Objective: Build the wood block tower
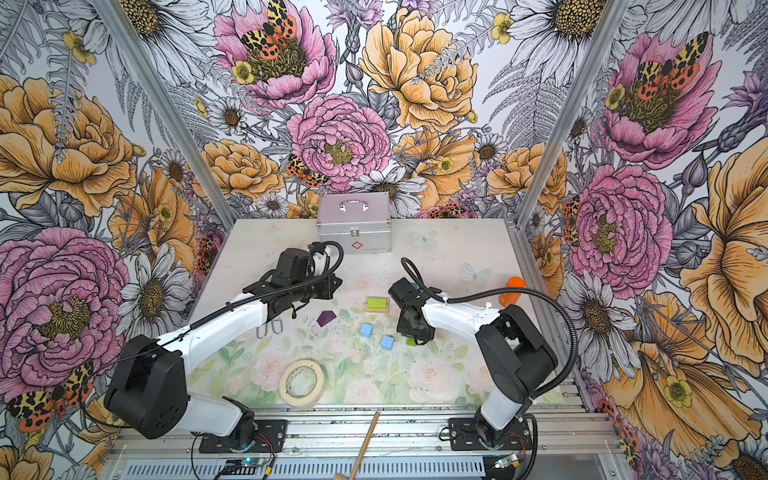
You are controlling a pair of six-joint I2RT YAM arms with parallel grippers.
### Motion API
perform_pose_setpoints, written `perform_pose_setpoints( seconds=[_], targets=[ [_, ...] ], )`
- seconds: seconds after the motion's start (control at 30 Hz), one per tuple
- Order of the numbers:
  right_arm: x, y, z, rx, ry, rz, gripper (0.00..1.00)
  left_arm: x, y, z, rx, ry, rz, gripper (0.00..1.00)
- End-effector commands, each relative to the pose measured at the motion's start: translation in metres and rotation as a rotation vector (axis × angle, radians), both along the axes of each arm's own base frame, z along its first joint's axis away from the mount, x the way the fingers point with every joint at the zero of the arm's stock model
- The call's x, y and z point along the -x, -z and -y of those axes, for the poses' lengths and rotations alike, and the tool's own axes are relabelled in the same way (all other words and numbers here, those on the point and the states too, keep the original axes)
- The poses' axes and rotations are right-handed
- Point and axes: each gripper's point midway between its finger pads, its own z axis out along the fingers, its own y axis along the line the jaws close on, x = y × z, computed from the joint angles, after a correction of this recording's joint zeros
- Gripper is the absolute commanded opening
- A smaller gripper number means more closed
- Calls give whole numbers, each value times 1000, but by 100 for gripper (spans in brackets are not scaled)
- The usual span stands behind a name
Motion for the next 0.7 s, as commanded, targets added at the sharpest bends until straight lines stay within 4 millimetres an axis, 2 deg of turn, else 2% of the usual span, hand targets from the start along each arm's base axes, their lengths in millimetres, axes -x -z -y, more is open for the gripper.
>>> perform_pose_setpoints(
  seconds=[0.0, 0.1, 0.37, 0.5, 0.67],
  targets=[
    [-1, -7, 9, -35, 181, 21, 0, -2, -11, -2, 29, -3, 28, 6],
    [1, -11, 12, -68, 268, 23, 0, -2, -13, -3, 36, -4, 28, 7],
    [10, -21, 37, -134, 486, 43, 0, -3, -18, -11, 41, -29, 42, 8],
    [10, -21, 41, -144, 533, 42, 0, -2, -19, -12, 43, -33, 45, 8],
    [4, -16, 37, -162, 579, 21, 5, -2, -21, -15, 40, -41, 49, 8]
  ],
)
